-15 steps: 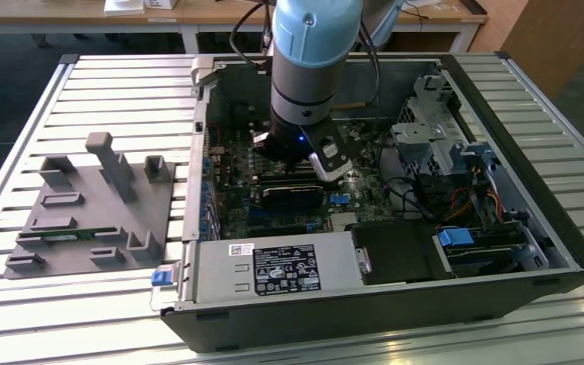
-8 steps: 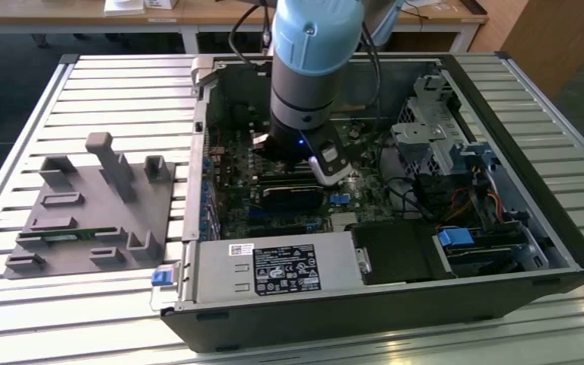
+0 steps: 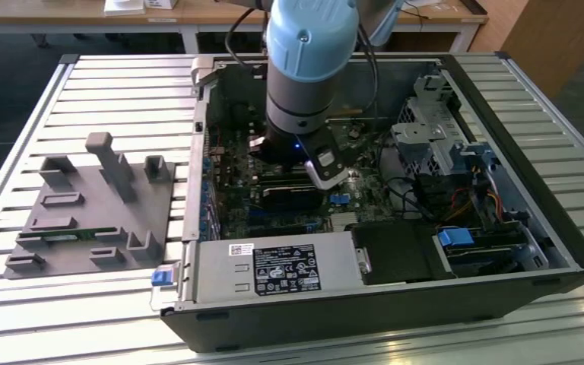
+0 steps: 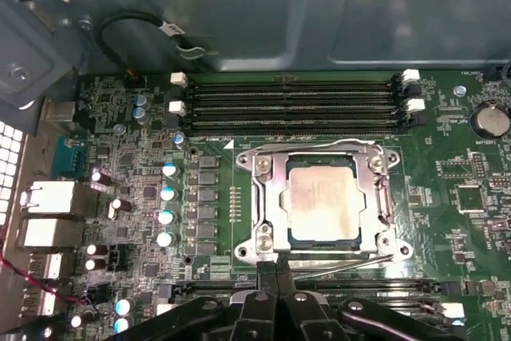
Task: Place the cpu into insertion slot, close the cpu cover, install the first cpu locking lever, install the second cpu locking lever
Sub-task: 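Install the second cpu locking lever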
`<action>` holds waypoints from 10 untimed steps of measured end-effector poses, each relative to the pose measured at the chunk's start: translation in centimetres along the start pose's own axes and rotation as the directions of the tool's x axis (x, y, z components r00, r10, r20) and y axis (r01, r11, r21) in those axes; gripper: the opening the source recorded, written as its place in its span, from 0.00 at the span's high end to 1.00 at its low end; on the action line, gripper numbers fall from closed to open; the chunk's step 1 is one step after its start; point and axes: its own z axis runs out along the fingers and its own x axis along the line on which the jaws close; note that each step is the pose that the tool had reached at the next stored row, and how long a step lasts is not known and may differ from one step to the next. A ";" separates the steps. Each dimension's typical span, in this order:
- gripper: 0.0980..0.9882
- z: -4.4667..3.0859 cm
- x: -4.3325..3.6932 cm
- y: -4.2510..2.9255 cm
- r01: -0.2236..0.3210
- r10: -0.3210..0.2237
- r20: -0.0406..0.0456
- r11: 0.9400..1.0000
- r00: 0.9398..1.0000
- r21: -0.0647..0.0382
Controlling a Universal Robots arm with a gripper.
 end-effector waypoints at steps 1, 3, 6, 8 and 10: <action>1.00 0.07 0.12 -0.02 -0.001 0.001 0.000 1.000 1.000 0.000; 1.00 0.23 0.30 -0.09 -0.003 0.003 0.001 1.000 1.000 0.000; 1.00 0.42 0.63 -0.16 -0.006 0.006 0.002 1.000 1.000 -0.003; 1.00 0.55 0.78 -0.21 -0.007 0.007 0.002 1.000 1.000 -0.005; 1.00 0.66 0.80 -0.24 -0.008 0.008 0.002 1.000 1.000 -0.008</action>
